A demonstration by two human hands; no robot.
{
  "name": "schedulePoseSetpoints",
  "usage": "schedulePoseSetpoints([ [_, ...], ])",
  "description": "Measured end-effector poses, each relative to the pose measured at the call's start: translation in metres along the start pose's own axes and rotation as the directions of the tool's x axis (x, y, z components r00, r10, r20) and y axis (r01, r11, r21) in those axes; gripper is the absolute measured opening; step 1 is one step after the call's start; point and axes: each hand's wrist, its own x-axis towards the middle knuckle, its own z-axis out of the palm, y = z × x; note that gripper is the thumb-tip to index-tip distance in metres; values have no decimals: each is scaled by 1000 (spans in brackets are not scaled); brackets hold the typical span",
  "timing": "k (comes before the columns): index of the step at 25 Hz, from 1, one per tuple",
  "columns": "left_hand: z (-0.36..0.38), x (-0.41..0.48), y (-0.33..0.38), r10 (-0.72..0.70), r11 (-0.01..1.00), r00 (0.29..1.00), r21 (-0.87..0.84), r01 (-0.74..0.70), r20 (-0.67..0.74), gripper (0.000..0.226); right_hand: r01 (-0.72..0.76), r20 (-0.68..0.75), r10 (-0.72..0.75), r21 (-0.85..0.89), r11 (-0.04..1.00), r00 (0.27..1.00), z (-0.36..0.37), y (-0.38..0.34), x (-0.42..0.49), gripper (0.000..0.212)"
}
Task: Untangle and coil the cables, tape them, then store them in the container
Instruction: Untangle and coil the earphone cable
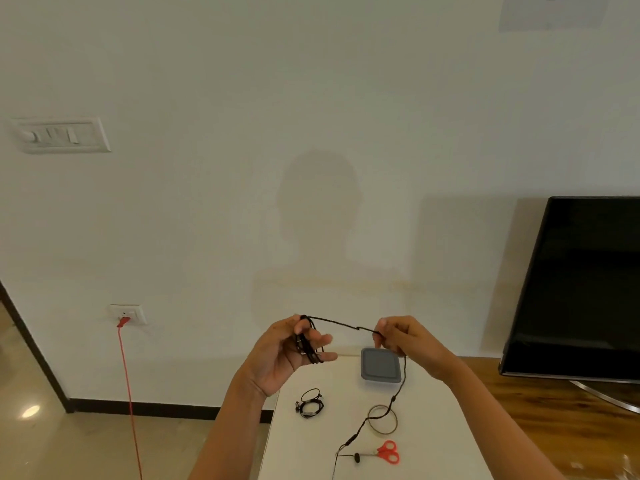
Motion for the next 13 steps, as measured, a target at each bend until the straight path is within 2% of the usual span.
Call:
schedulePoseSetpoints([
  [3,5,-4,5,29,990,999,-133,-35,-46,40,42,-88,-29,145,989,996,3,12,-4,20],
  [7,22,-4,3,68,974,998,-217,-68,-5,41,-7,-251,60,206,979,966,28,27,-1,32],
  [10,29,2,1,114,966,993,-230,-113,-11,45,-64,-320,167,308,949,933,47,31,-5,41],
  [13,32,8,2,177,962,984,-206,-180,-35,36,-103,-338,234,364,926,911,67,29,-16,45],
])
